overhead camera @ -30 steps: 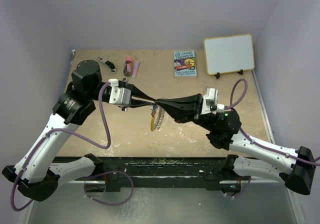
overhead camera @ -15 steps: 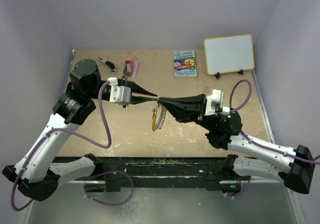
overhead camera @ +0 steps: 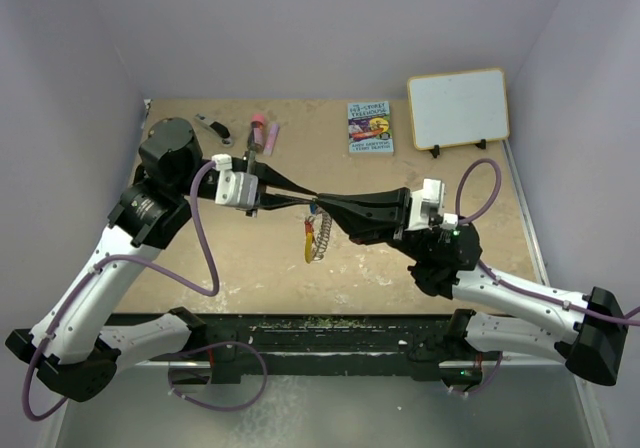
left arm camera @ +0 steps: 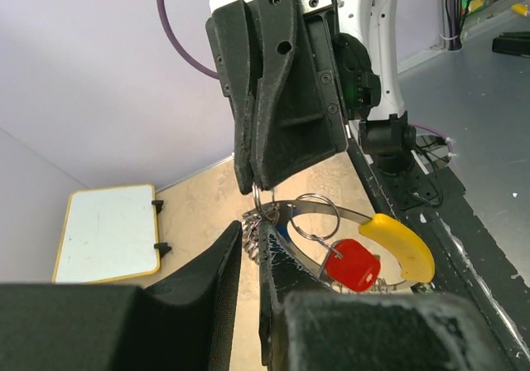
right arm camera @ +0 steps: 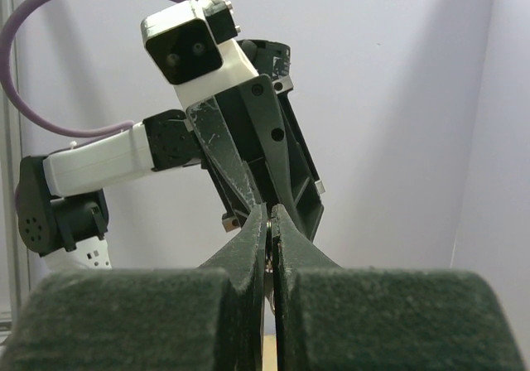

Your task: Put the keys on the keyring

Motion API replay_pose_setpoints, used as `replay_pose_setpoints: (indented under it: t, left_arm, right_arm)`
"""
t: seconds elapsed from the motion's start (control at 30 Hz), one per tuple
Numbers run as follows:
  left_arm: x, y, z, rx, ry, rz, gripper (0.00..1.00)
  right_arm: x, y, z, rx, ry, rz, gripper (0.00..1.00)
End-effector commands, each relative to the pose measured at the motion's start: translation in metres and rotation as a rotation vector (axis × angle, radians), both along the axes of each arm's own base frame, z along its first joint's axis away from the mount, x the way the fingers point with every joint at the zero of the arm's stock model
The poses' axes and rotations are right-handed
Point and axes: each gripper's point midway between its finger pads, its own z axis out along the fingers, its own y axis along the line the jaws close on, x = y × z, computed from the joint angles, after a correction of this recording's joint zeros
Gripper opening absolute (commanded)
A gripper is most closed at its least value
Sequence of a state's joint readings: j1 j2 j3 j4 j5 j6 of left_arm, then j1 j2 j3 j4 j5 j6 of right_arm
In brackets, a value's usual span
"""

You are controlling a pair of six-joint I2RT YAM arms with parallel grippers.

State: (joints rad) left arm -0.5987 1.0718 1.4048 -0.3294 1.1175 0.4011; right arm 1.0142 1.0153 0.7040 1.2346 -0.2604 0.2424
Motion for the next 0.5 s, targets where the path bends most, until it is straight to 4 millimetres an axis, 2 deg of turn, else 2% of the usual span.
replay_pose_setpoints:
  t: [0.0,0.47]
  left_arm:
    - [-0.0078,-0.001,-0.0048,0.009,0.02,-0.046,0.17]
    - [-0.0093,-0.0018,0.0007,-0.002,0.06,-0.051,0.18]
  right_arm:
    - [-0.0112,-0.0162,0.0282,0.105,-0.068,0.004,0.0]
    - [-0.0101,-0.0156,0.0271,0.109,-0.068,0.001,0.0]
